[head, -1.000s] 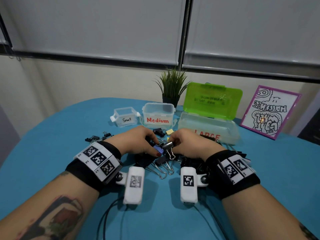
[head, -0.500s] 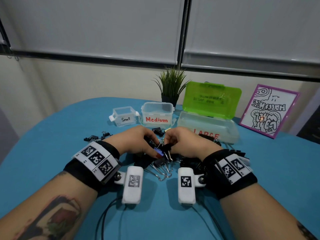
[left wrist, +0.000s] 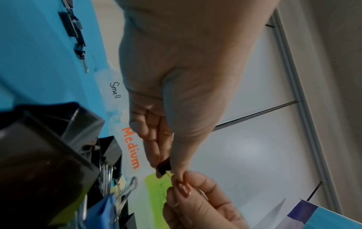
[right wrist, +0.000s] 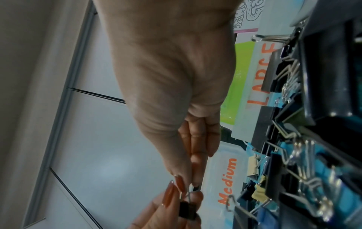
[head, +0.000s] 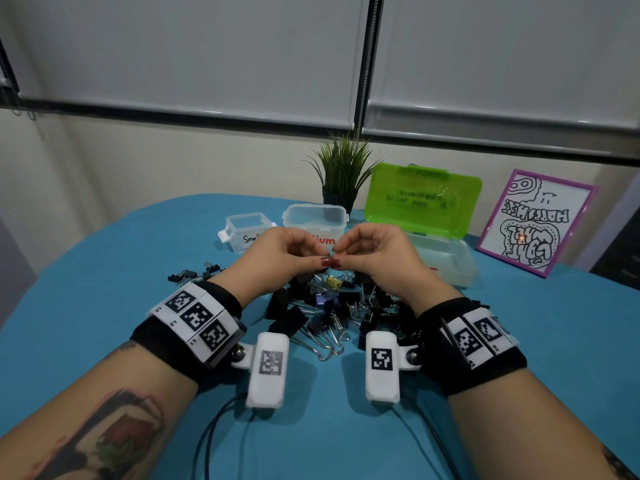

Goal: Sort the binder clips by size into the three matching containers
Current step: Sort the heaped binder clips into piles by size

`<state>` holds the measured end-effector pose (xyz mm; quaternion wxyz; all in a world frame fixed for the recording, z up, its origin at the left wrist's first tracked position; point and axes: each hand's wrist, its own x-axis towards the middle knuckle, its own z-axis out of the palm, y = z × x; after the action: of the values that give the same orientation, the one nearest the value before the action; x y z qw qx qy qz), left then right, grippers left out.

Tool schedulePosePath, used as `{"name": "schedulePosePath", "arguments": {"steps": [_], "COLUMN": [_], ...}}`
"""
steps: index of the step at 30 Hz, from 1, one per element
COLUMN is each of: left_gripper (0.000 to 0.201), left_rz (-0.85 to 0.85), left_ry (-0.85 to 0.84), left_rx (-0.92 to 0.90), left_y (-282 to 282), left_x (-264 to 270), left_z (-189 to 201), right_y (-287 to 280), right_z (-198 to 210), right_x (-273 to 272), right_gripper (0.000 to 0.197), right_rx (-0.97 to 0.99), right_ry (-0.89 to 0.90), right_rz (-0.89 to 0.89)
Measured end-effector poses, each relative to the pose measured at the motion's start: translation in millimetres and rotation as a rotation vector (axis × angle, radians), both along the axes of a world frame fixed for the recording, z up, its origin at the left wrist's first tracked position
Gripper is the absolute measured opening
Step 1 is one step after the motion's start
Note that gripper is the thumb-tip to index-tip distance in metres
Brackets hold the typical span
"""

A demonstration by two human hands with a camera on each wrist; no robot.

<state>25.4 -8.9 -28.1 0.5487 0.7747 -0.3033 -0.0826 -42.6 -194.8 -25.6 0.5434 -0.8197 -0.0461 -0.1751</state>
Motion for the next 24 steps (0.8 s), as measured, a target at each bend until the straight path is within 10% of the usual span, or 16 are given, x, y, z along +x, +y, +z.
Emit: {"name": "schedulePosePath", "arguments": {"steps": [7,24], "left_gripper": [0.003,0.009], "left_rz": [0.143,0.12], "left_ry": [-0.035,0.123], "left_rx": [0.028,0.012], "left_y": [-1,-2], "left_x": [4,0], "left_z": [-1,-2], "right_y": [-16,-7], "right_z": [-12,-17], "right_x": [11,11], "right_gripper": [0.014,0.008], "right_rx": [-0.254,-0.659], "right_ry": [0.185,0.389], "right_rz": [-0.346,-0.207]}}
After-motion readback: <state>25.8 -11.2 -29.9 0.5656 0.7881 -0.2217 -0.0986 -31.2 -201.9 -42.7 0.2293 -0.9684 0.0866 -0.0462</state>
